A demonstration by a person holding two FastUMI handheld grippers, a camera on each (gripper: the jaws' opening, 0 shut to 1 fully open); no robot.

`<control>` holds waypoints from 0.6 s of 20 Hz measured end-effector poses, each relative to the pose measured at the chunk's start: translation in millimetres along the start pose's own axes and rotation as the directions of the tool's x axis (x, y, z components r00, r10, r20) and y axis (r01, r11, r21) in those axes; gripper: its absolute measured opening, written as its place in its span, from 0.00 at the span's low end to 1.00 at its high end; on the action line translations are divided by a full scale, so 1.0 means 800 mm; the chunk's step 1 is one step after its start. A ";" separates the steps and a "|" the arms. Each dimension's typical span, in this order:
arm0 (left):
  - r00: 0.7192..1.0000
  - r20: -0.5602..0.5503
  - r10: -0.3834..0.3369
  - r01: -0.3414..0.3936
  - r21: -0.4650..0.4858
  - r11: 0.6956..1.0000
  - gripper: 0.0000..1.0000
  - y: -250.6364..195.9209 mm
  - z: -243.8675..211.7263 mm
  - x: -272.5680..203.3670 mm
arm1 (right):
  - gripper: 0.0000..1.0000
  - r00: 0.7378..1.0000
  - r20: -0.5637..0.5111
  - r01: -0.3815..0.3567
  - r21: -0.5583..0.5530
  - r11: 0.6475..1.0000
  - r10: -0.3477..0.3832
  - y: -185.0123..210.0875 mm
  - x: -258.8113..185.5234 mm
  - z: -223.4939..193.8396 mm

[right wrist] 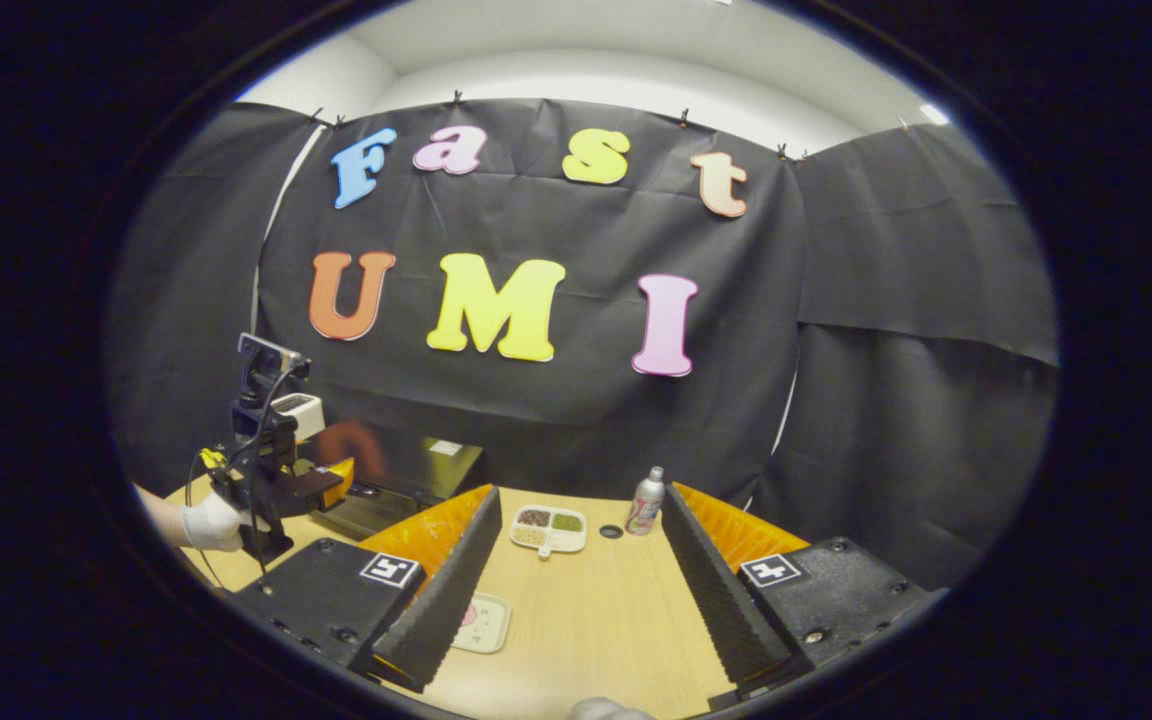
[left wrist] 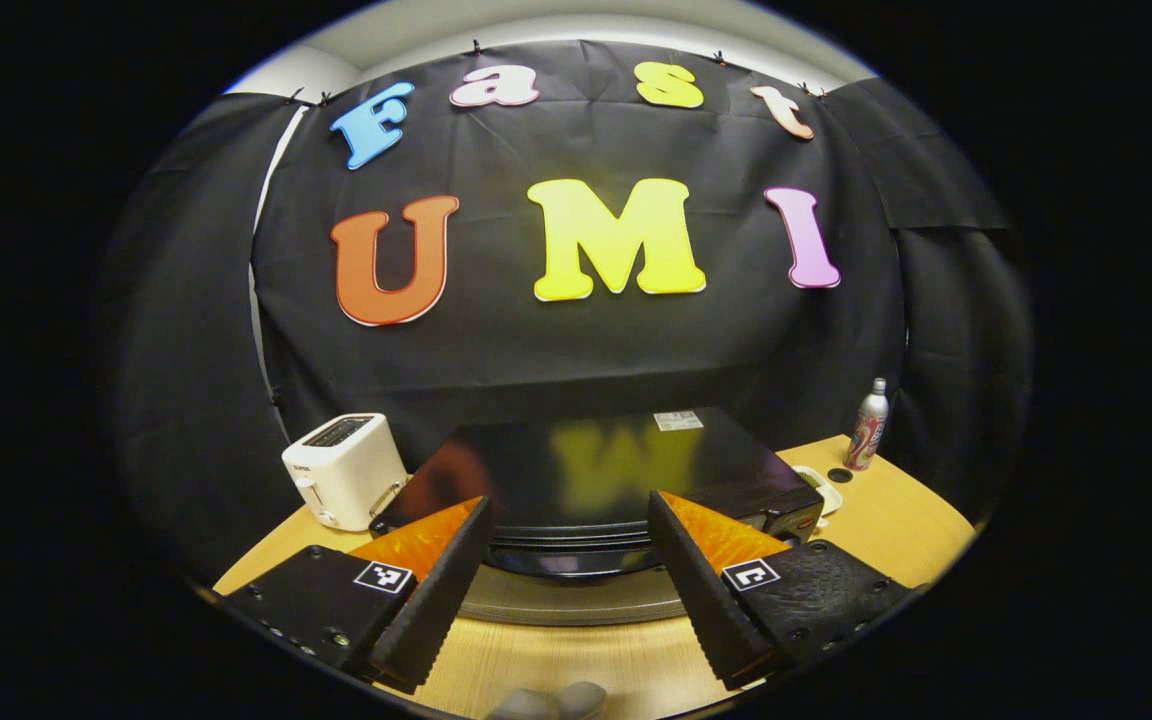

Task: Open the electric oven with the left hand, put the food in, and close the electric oven.

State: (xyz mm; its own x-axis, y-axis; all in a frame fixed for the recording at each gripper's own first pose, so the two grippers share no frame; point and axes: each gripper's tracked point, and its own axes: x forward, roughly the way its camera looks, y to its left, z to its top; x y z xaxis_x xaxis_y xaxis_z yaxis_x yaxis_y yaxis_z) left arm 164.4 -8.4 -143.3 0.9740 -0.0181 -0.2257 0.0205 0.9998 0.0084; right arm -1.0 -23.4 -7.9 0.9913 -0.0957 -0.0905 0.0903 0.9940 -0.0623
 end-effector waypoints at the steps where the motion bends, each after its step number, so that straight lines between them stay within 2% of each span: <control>1: 1.000 -0.018 -0.004 0.004 -0.001 1.000 0.97 -0.001 -0.010 0.004 | 0.99 1.000 -0.006 0.006 0.001 1.000 -0.006 -0.001 -0.001 -0.003; 3: 0.999 -0.045 -0.010 0.010 -0.005 1.000 0.97 -0.004 -0.025 0.008 | 0.99 1.000 -0.013 0.013 0.005 1.000 -0.013 -0.003 -0.003 -0.006; 4: 1.000 -0.013 -0.016 0.016 0.000 1.000 0.97 -0.005 -0.018 0.008 | 0.99 1.000 -0.015 0.014 0.007 1.000 -0.014 -0.002 -0.004 -0.007; 12: 0.997 -0.073 -0.040 0.038 -0.034 0.999 0.97 -0.006 -0.027 0.002 | 0.99 1.000 -0.018 -0.014 0.007 1.000 0.014 0.009 -0.015 -0.012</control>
State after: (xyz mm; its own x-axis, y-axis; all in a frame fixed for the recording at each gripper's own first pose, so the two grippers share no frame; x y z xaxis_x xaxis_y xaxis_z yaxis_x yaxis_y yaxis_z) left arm 161.3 -13.0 -165.1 0.9535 -0.0574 -0.2960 0.0498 0.9982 -0.0330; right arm -13.1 -15.4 -17.1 0.9906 -0.0825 -0.1092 0.0770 0.9956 -0.0537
